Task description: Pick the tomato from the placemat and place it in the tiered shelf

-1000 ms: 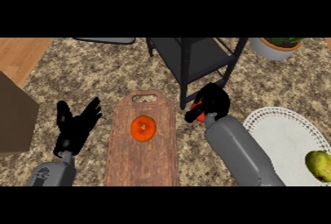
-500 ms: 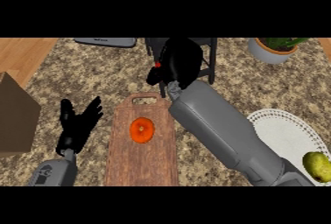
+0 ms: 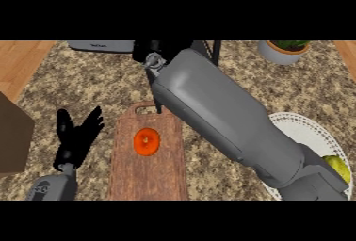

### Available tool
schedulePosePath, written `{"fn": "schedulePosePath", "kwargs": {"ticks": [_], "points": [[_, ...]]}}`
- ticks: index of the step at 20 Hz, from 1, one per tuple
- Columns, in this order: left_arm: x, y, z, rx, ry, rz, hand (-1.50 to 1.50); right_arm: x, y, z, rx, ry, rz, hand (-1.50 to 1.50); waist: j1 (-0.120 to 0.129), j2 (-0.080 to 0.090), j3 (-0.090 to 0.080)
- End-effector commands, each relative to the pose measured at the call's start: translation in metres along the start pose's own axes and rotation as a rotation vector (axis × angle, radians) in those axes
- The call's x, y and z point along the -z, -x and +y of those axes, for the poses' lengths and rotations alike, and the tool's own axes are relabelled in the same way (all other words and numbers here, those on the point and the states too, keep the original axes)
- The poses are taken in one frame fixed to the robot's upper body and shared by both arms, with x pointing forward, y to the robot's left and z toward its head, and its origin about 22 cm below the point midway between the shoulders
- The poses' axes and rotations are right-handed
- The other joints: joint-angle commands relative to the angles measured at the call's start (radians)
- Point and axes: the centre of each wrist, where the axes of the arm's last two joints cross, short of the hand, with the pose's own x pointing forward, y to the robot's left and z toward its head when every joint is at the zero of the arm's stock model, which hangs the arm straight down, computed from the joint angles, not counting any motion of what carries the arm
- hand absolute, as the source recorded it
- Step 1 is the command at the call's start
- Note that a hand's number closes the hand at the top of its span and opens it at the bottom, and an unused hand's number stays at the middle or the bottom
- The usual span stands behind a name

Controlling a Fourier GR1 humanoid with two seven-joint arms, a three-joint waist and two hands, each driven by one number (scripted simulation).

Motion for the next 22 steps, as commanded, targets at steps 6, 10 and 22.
{"fn": "schedulePosePath", "kwargs": {"ticks": [6, 10, 22], "points": [[-0.008, -0.006, 0.015, -0.013, -0.021, -0.019, 0.0, 0.02, -0.051, -0.059, 0.088, 0.15, 0.25, 1.5, -0.037, -0.005, 0.002], [-0.016, 0.019, 0.02, -0.026, -0.048, 0.018, 0.0, 0.039, -0.059, -0.089, 0.091, 0.161, 0.272, 1.5, -0.044, -0.001, 0.002], [-0.016, -0.004, 0.0, -0.023, -0.046, -0.027, 0.0, 0.095, -0.015, -0.062, 0.0, 0.061, 0.281, 1.5, -0.047, 0.011, 0.003]]}}
